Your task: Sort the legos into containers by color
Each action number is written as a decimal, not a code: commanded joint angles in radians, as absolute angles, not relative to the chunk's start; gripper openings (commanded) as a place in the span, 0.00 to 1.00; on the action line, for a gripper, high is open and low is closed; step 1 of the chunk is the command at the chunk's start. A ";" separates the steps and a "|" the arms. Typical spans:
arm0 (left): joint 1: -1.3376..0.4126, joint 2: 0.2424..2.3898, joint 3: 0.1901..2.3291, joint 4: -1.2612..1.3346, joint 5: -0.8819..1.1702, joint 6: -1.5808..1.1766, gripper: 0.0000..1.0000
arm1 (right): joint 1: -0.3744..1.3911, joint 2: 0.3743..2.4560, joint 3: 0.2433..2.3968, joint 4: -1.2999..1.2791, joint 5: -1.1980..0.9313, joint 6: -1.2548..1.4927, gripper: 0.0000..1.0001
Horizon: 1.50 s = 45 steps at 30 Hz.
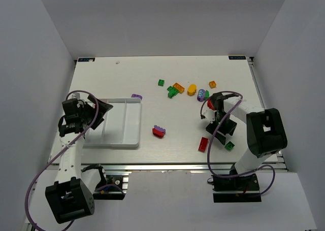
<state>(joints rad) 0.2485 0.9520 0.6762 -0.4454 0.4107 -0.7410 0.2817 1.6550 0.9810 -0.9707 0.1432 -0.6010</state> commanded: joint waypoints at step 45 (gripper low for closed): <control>-0.405 1.213 0.681 0.781 0.591 -1.443 0.98 | 0.328 1.402 1.200 0.084 -1.141 -0.408 0.00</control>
